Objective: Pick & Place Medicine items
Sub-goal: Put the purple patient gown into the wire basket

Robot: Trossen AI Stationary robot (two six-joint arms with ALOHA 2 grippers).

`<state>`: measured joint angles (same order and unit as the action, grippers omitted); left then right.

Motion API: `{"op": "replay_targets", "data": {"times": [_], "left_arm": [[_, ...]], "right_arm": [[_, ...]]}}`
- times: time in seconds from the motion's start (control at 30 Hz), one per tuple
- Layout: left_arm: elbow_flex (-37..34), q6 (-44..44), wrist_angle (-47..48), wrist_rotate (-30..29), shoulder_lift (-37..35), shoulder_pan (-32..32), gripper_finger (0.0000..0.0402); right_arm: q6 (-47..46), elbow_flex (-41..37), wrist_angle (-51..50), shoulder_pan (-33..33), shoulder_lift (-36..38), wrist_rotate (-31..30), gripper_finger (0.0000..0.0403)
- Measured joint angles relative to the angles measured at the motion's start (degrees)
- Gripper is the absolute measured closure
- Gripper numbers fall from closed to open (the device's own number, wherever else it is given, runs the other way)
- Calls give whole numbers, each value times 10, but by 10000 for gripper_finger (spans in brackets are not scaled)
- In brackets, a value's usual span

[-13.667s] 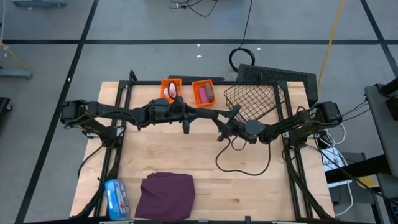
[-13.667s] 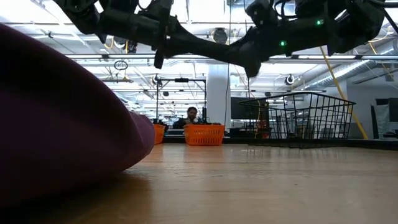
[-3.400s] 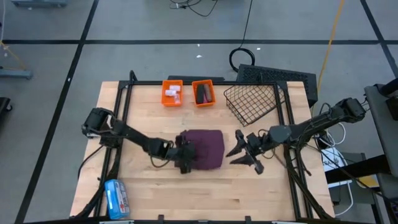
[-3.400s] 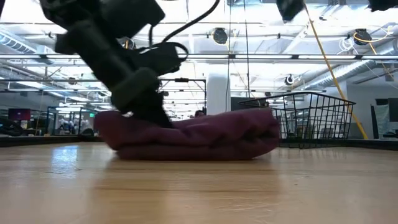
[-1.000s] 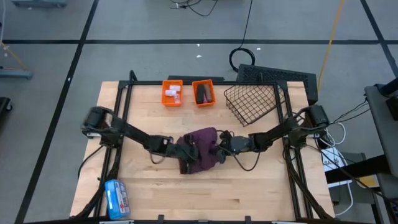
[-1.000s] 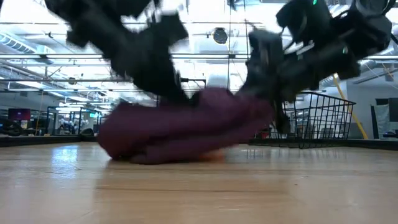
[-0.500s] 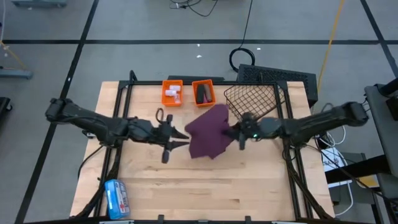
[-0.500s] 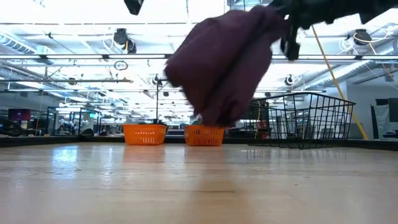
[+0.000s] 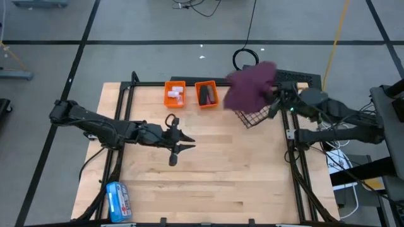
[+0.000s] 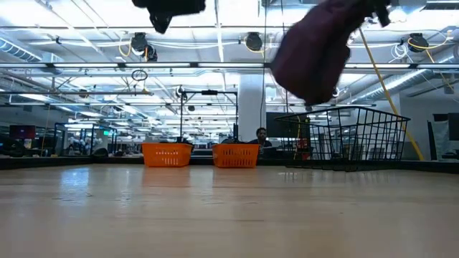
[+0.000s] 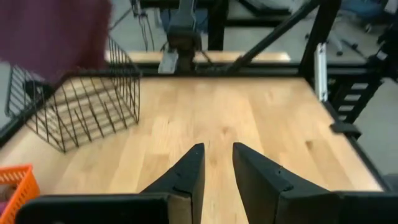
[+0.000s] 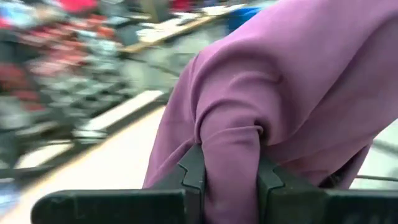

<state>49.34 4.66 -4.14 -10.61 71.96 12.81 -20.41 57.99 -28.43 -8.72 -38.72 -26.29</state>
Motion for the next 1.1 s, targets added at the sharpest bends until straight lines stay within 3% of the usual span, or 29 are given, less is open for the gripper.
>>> {"op": "replay_targets", "data": {"times": [0.13, 0.27, 0.43, 0.6, 0.73, 0.87, 1.1], "left_arm": [[0, 6, 2, 0, 24, -7, 309], [0, 7, 2, 0, 39, -13, 309], [0, 15, 2, 0, 46, -18, 309], [0, 14, 1, 0, 46, -24, 309], [0, 15, 1, 0, 46, -27, 309], [0, 15, 1, 0, 46, -27, 309], [0, 15, 1, 0, 46, -27, 309]], "right_arm": [[57, 19, -56, -36, 0, -69, 361], [64, 7, -101, -67, -8, -74, 361], [38, -13, -148, -89, -36, 6, 361], [39, -22, -135, -106, -59, 112, 361], [53, -22, -126, -125, -71, 159, 361], [63, -22, -153, -150, -88, 152, 361], [84, -51, -167, -191, -135, 85, 361]]}}
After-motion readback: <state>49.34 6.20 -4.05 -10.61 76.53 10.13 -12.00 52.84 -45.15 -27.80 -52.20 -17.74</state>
